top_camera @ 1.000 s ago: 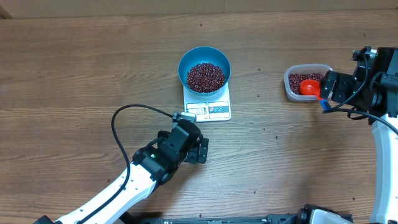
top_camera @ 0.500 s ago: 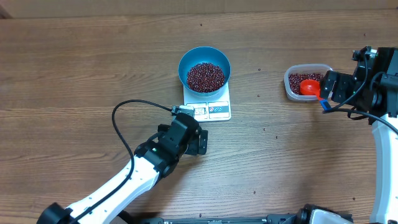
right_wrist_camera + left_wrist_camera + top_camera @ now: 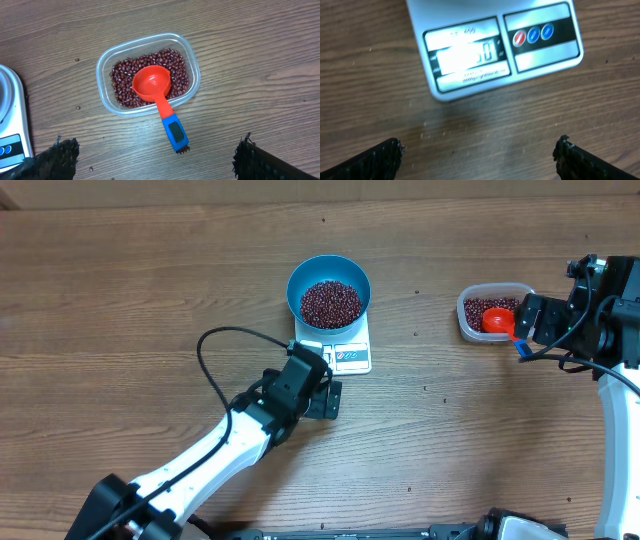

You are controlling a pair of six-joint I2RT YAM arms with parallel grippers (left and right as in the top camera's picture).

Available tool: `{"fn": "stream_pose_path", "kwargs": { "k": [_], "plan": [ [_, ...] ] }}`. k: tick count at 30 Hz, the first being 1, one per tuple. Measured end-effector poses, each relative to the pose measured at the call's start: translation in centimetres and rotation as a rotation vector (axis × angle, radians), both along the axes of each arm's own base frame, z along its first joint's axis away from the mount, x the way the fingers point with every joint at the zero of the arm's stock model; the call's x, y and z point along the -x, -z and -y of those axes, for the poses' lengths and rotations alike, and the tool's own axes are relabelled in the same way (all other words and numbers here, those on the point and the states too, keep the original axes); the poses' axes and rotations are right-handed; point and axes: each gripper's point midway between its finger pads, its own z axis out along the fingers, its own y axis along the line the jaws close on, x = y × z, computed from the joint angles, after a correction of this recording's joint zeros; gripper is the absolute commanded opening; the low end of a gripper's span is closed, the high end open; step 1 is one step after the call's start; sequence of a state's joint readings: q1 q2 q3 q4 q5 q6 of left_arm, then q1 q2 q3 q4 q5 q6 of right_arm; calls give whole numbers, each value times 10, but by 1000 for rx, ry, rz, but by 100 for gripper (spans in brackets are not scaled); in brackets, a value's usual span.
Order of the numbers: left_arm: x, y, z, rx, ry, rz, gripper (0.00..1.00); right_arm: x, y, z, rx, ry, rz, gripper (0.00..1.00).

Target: Scoop item into bowl and weigh 150g on scale

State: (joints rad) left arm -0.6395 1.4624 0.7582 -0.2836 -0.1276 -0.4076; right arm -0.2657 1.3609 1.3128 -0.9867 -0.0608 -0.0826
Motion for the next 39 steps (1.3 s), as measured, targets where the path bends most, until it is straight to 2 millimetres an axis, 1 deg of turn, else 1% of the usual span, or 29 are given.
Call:
{"fn": "stream_pose_path", "kwargs": {
  "k": [2, 6, 8, 19, 39],
  "plan": [
    [-4, 2, 3, -6, 0, -8, 99, 0, 0, 0, 0, 0, 0, 100],
    [-1, 11, 1, -31, 0, -47, 100, 0, 0, 0, 0, 0, 0, 100],
    [-1, 13, 0, -32, -2, -51, 100, 0, 0, 0, 0, 1, 0, 100],
    [-2, 15, -8, -40, -23, -68, 99, 0, 0, 0, 0, 0, 0, 100],
    [-2, 14, -9, -40, -24, -68, 99, 0, 0, 0, 0, 0, 0, 100]
  ]
}}
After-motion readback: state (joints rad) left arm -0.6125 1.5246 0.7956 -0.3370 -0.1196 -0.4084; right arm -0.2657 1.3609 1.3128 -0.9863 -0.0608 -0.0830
